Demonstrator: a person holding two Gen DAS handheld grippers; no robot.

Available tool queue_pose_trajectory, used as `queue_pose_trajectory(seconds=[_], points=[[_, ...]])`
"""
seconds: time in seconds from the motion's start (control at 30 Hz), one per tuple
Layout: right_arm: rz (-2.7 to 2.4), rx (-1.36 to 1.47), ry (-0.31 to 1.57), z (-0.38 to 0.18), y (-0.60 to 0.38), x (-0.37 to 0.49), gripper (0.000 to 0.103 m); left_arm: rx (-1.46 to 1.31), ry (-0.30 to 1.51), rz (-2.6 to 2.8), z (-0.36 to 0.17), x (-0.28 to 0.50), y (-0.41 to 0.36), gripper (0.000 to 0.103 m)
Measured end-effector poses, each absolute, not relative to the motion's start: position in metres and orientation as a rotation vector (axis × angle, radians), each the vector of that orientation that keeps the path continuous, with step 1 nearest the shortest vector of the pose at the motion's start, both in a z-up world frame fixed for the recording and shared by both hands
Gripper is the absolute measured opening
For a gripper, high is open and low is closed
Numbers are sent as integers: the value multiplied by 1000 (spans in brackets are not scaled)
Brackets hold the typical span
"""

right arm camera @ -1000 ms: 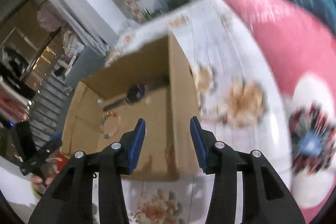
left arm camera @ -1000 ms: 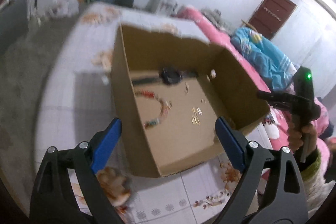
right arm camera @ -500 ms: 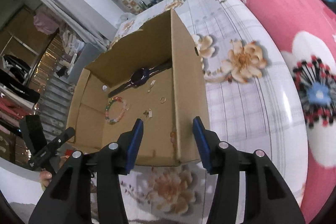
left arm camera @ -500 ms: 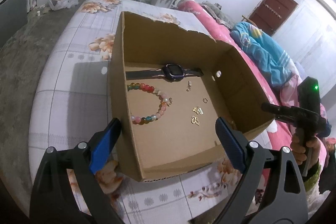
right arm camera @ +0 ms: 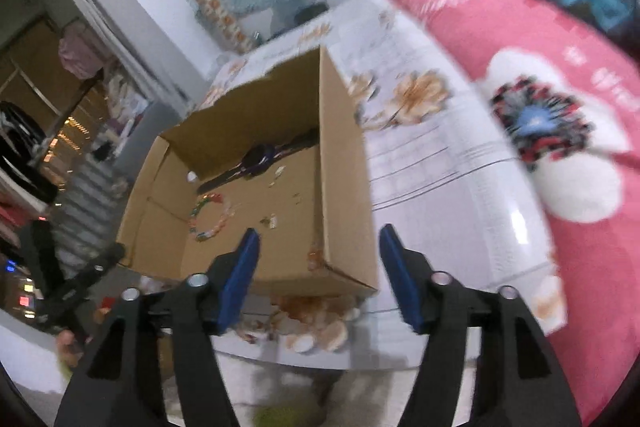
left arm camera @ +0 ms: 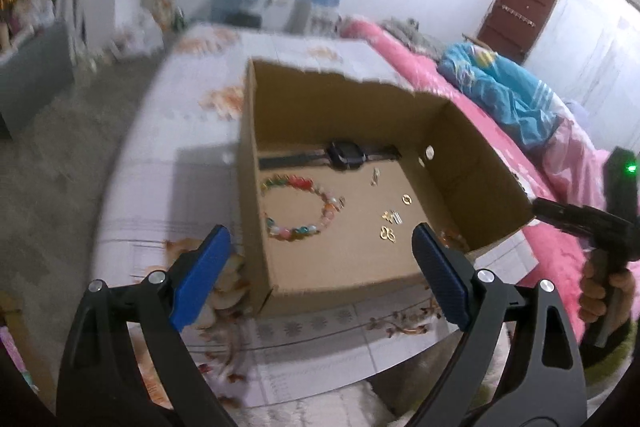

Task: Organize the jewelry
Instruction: 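Withdraw both open tools up and away from the box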

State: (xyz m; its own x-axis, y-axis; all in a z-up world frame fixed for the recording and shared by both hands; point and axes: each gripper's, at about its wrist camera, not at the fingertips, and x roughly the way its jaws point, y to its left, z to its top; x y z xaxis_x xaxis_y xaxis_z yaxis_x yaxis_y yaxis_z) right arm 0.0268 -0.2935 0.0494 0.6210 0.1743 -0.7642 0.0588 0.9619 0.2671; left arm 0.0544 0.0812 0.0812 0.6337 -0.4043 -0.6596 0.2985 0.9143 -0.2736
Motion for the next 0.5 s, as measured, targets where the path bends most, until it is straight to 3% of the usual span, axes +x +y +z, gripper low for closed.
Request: queue_pose_trajectory(seconds=[0.2, 0.5], points=[[25, 99, 865, 52, -263, -17, 90, -102, 763, -370, 90, 16, 83, 95], [13, -16, 947, 24, -222, -16, 95, -3, 827, -274, 76, -4, 59, 95]])
